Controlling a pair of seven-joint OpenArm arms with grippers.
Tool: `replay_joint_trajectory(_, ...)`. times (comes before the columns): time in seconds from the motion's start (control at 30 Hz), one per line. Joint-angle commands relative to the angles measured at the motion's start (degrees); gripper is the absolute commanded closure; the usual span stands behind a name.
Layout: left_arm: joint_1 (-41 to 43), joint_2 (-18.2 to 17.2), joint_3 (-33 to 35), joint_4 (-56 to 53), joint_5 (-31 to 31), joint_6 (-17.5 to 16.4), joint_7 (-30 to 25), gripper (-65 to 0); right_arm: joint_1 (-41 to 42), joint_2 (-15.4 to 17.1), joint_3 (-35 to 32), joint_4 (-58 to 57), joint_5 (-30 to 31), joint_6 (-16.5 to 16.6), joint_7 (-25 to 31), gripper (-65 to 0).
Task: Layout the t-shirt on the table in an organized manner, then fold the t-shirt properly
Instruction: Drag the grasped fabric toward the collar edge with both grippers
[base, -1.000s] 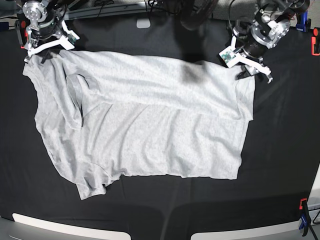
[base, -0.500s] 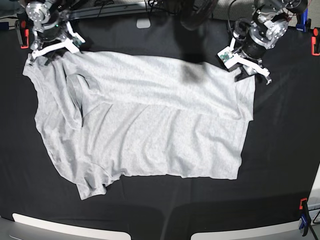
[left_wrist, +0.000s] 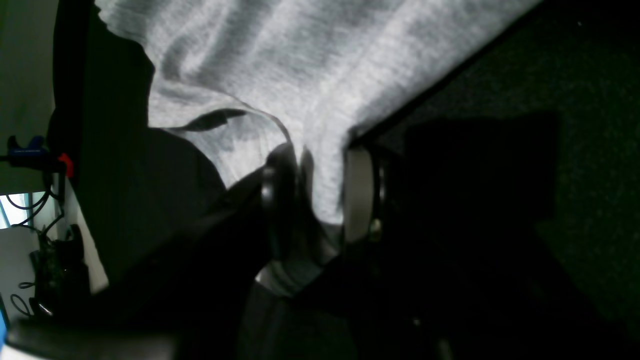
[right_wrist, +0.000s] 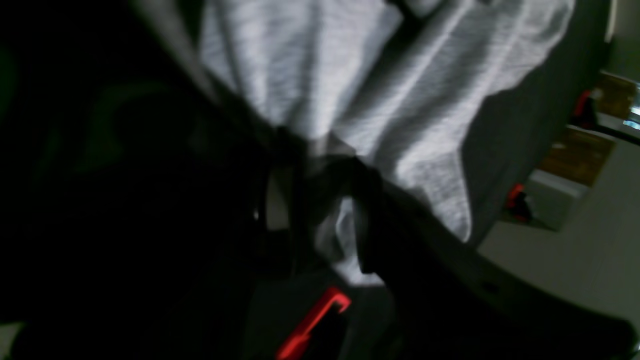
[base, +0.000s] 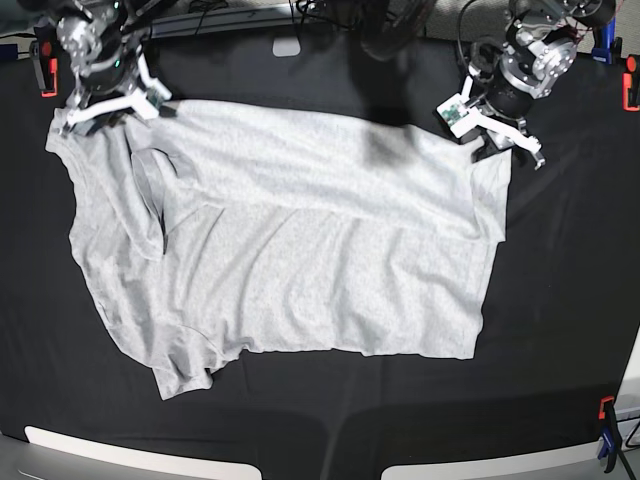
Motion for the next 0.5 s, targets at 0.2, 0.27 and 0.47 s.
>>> replay_joint_trajectory(0.2,0.26,-0.92,-0.24,-0.07,-0.07,-0.63,6.54,0.0,-0.17,0.87,0.17,-0.07,-4.22,-0.48,-3.08,0.0)
replay_joint_trajectory(0.27,0.46,-0.96,-0.24,0.68,0.13,-0.59,10.05,0.0,-0.66,0.92,0.20,0.66,-6.93,-1.68,-5.62,0.0)
replay_joint_trajectory(0.47,4.63,-1.77,-0.24,5.07,5.86,1.42,13.27,0.0,-7.15,2.62,0.20,4.61,-13.60,-3.85,-7.74,0.0)
